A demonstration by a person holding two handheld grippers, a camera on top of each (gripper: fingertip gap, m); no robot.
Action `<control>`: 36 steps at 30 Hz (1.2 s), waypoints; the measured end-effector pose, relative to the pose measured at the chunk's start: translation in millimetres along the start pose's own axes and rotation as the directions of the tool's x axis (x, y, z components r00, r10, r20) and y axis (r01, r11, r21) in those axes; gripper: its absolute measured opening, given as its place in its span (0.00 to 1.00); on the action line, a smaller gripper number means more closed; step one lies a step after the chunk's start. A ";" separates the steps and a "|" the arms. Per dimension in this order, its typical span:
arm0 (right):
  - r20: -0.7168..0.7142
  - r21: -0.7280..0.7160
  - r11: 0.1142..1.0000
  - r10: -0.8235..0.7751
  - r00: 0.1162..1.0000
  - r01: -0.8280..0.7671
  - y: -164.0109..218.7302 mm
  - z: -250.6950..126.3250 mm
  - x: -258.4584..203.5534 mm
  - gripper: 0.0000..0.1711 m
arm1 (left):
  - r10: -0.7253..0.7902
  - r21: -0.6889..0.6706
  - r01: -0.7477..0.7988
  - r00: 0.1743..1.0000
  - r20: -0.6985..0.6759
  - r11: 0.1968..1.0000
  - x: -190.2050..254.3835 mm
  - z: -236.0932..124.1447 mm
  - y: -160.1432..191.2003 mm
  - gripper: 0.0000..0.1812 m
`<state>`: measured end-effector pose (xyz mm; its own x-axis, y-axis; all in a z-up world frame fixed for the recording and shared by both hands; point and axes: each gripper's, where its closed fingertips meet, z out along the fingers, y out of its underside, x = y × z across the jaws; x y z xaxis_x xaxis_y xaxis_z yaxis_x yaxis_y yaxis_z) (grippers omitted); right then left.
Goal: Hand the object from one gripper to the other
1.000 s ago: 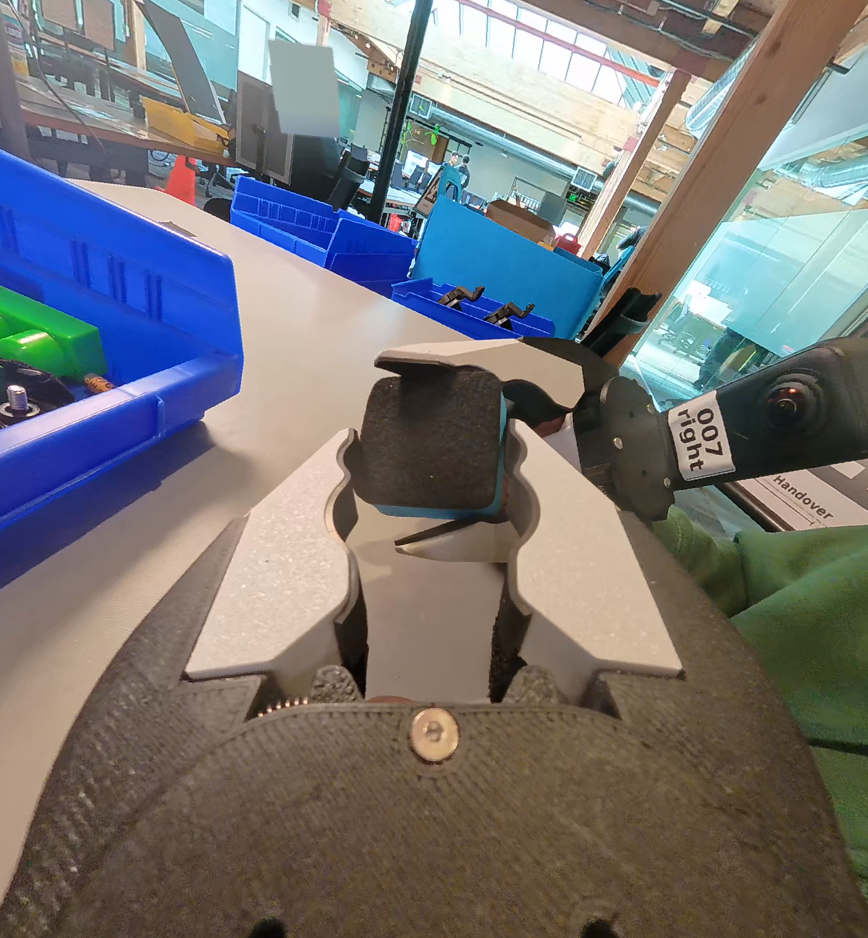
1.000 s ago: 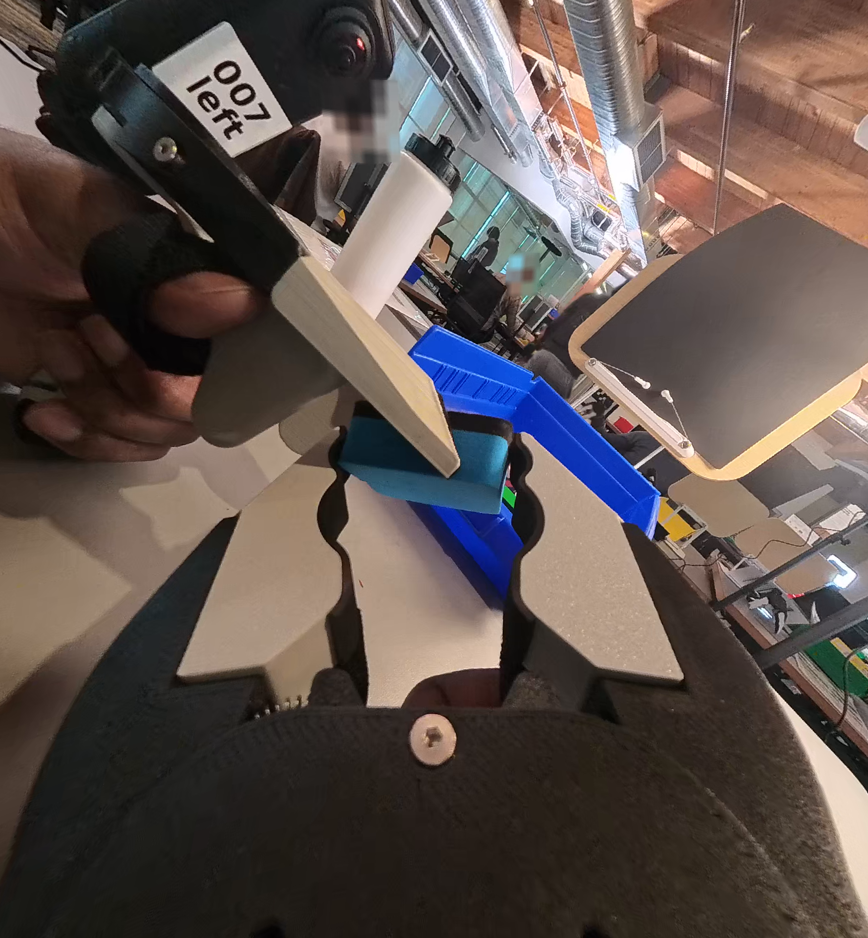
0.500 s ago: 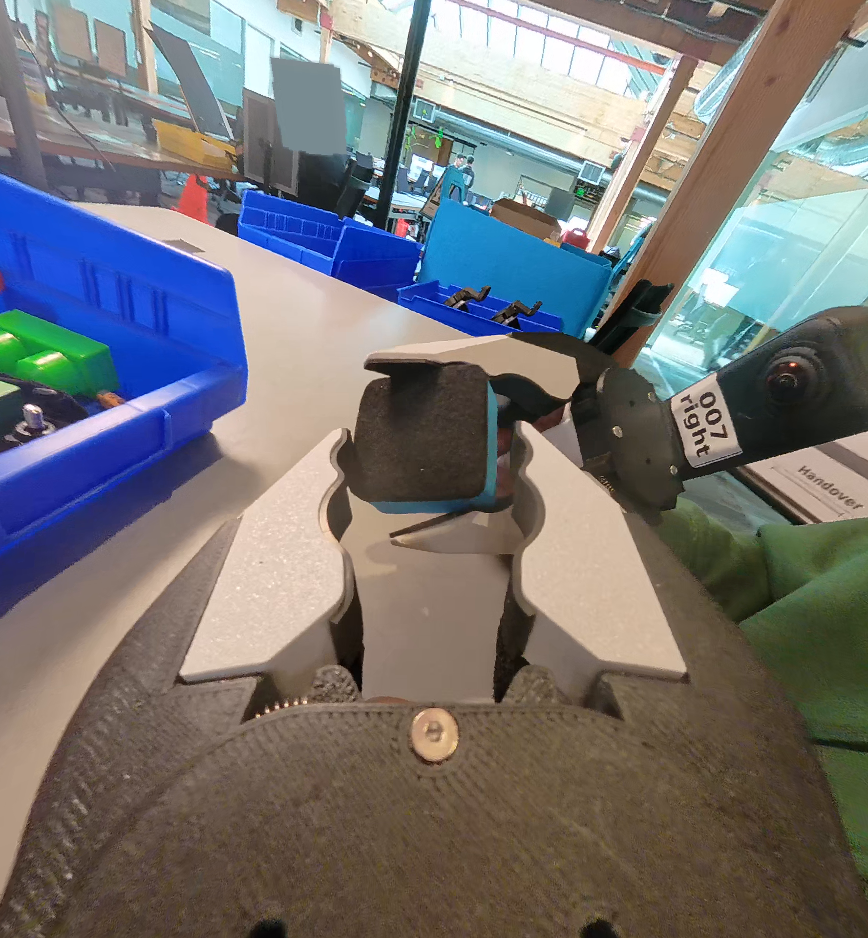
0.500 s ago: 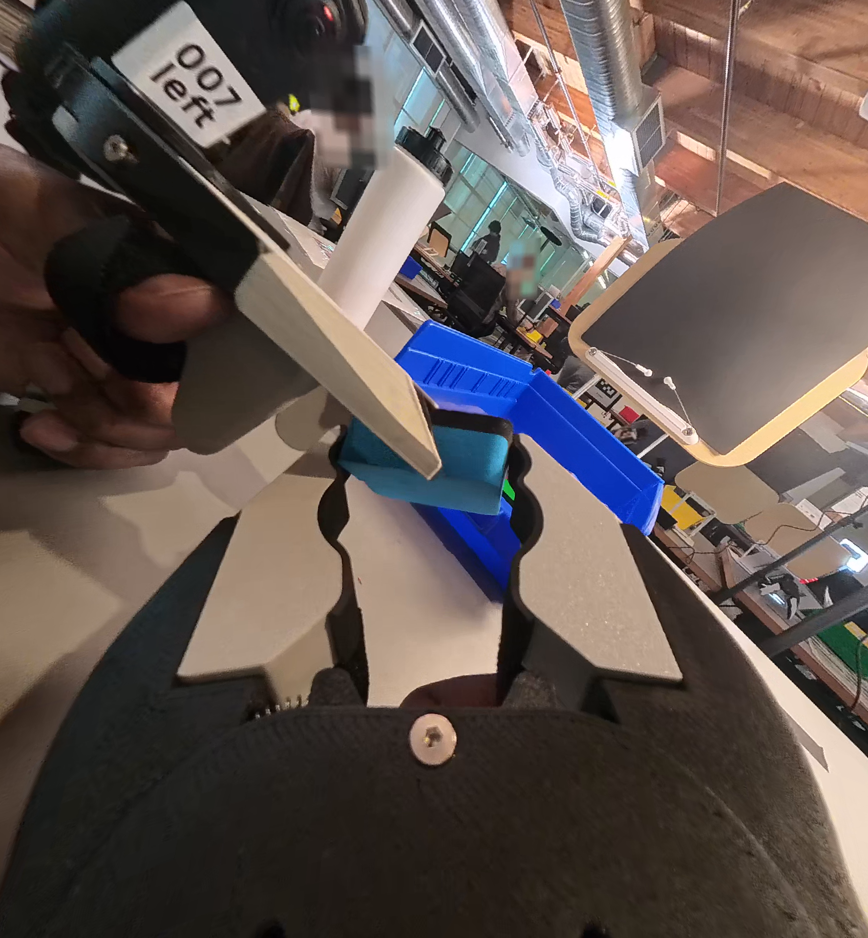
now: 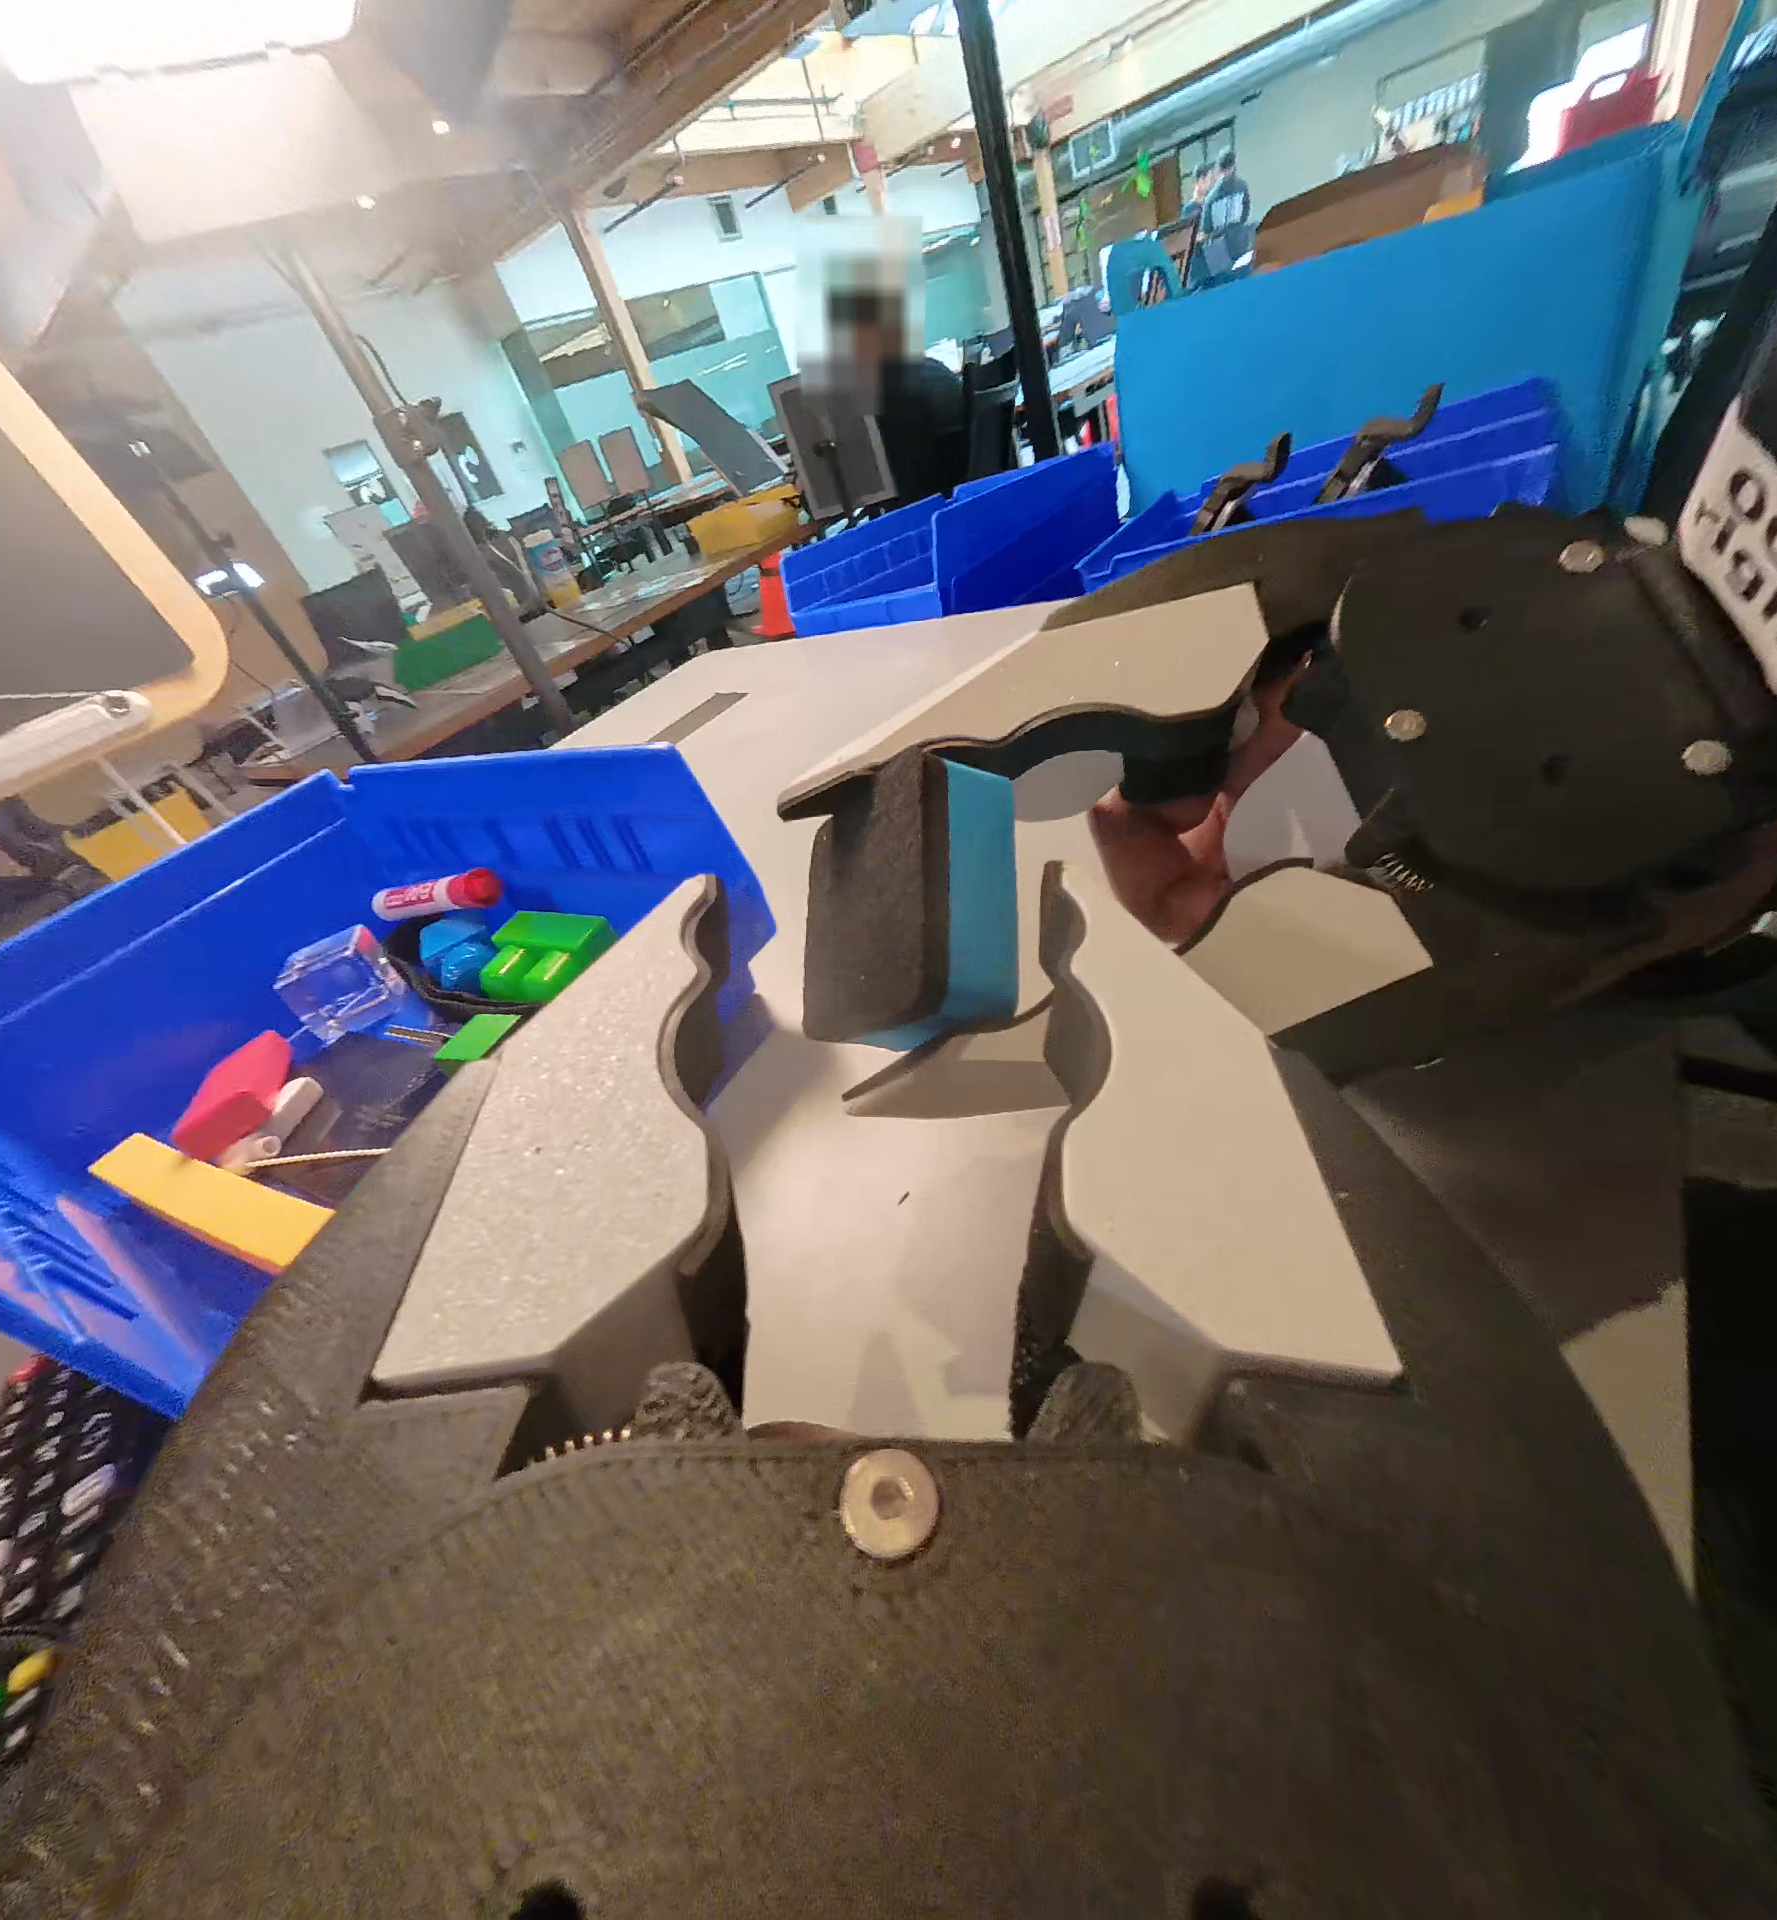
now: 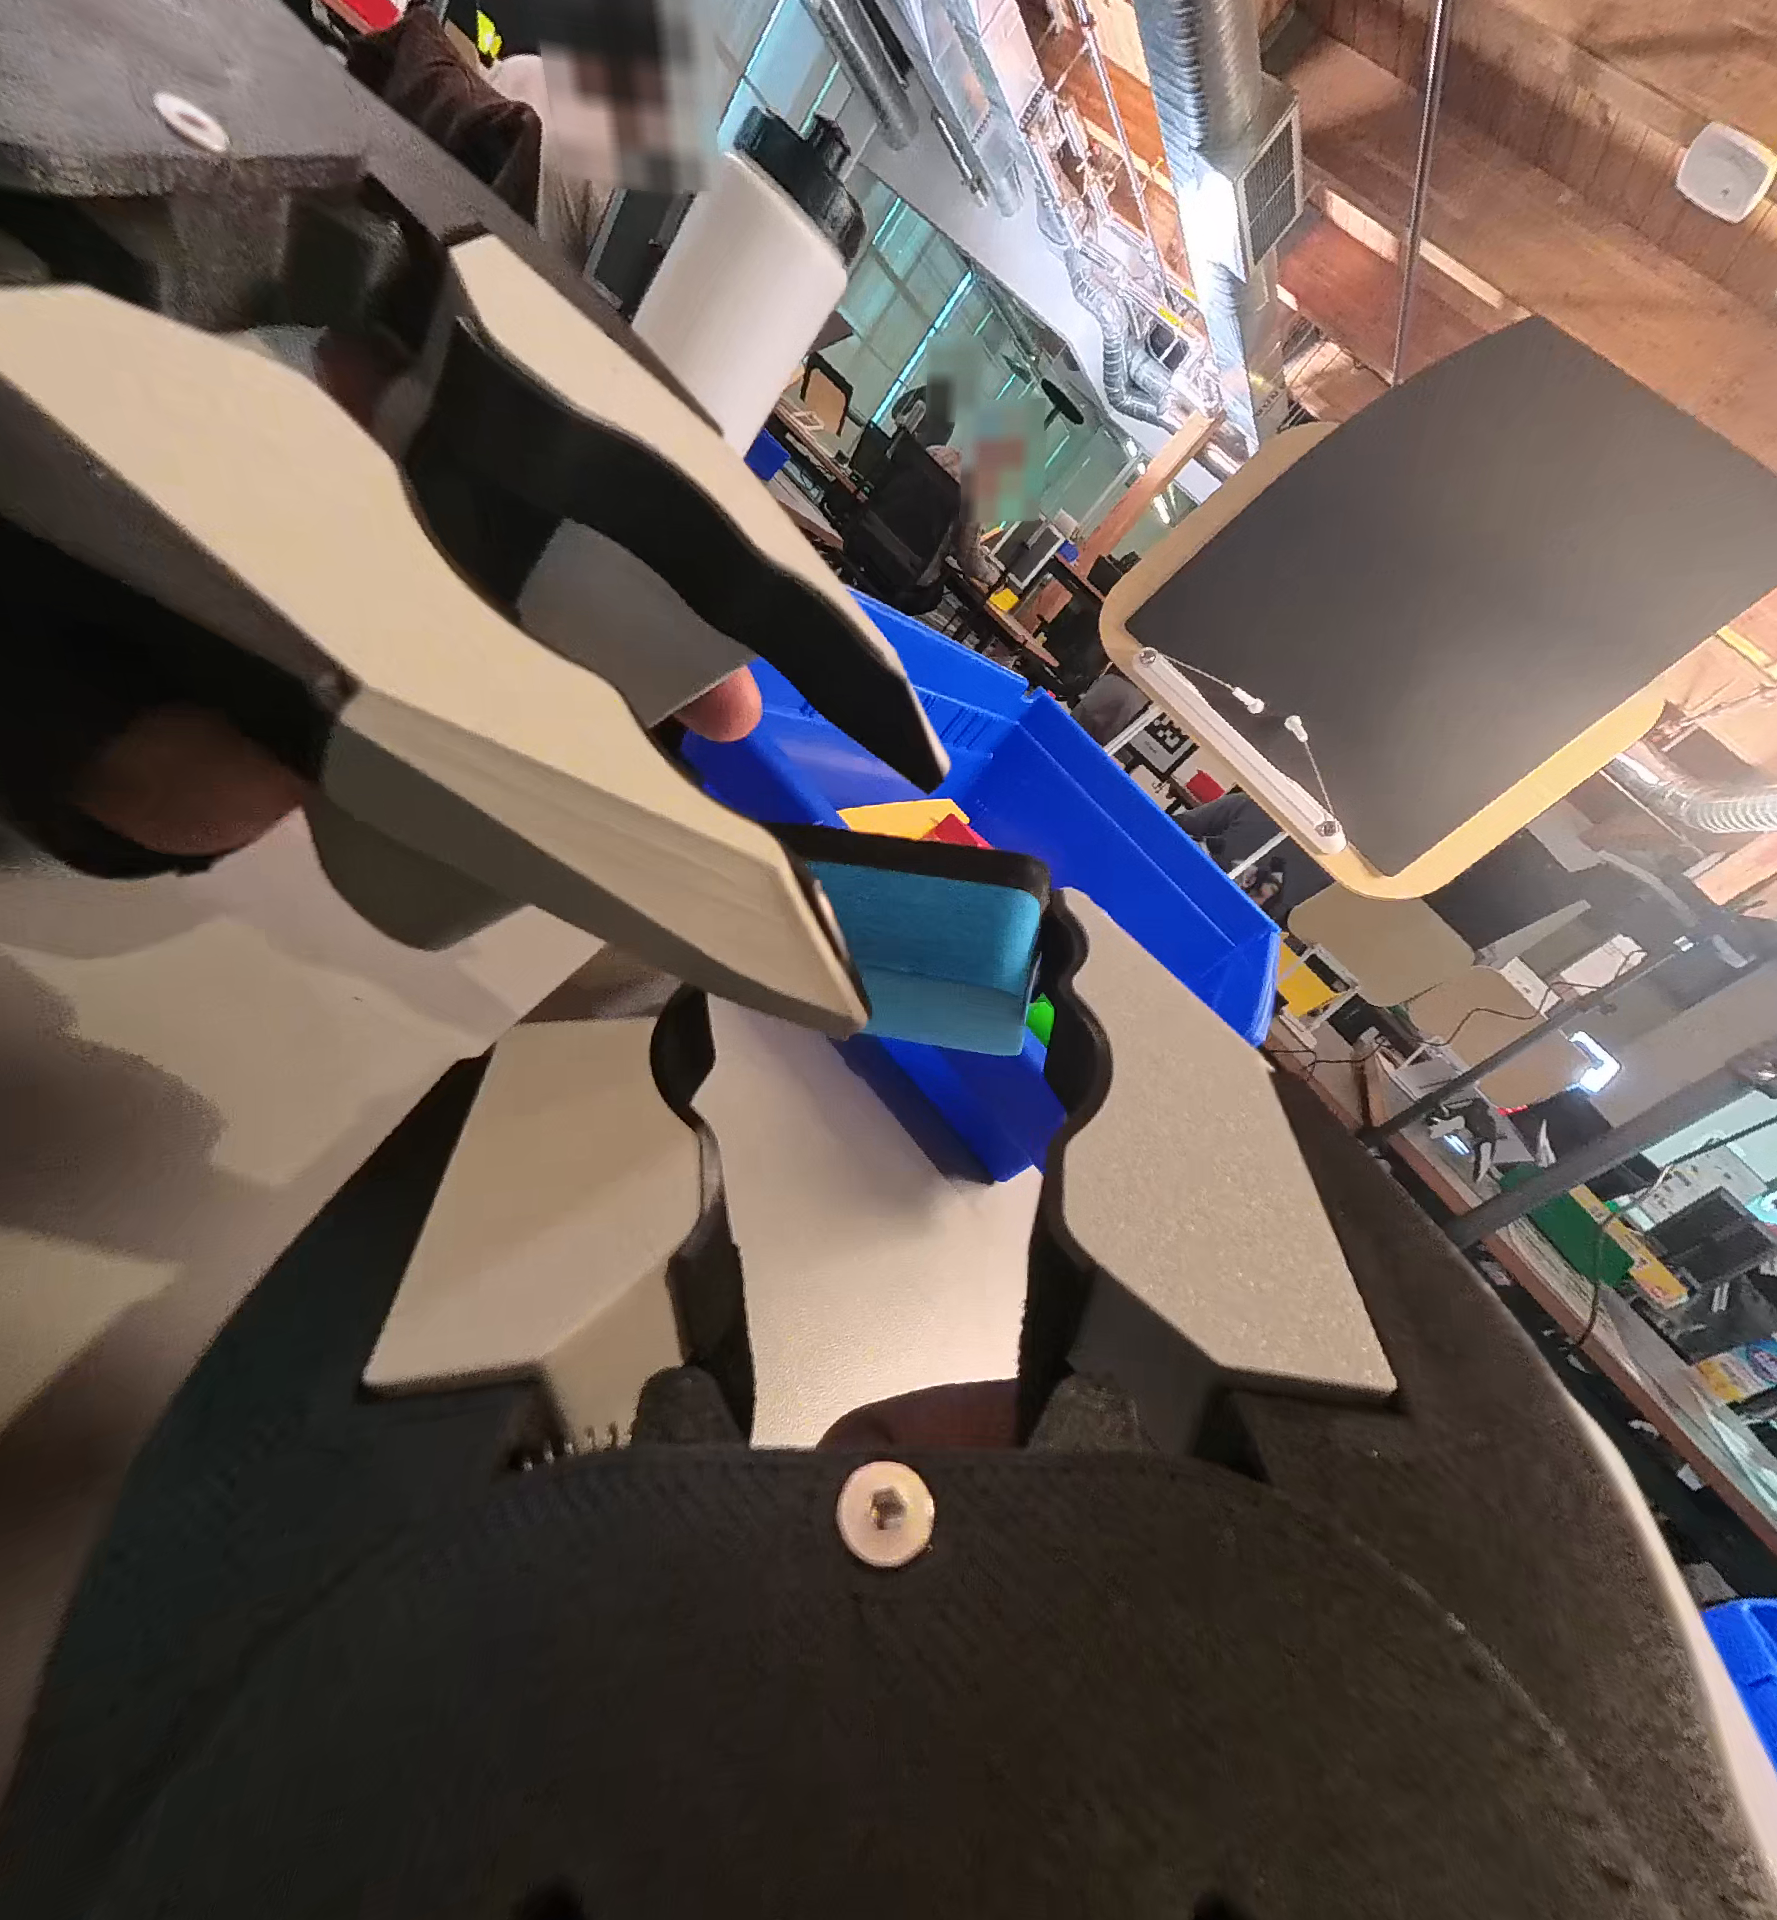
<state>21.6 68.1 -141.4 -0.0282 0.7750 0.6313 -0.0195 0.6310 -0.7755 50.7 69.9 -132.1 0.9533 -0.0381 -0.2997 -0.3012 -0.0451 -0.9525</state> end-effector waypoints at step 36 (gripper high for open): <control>-0.034 0.008 0.999 -0.047 0.998 0.048 -1.8 -0.2 1.2 0.36 | -0.133 0.014 0.134 0.988 -0.079 0.991 1.9 -5.0 -2.1 0.13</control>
<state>21.8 67.9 -139.3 0.0069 0.7449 0.6671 -0.0290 0.6670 -0.7445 53.1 65.0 -130.4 0.9800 -0.1107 -0.1652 -0.1701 -0.0360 -0.9848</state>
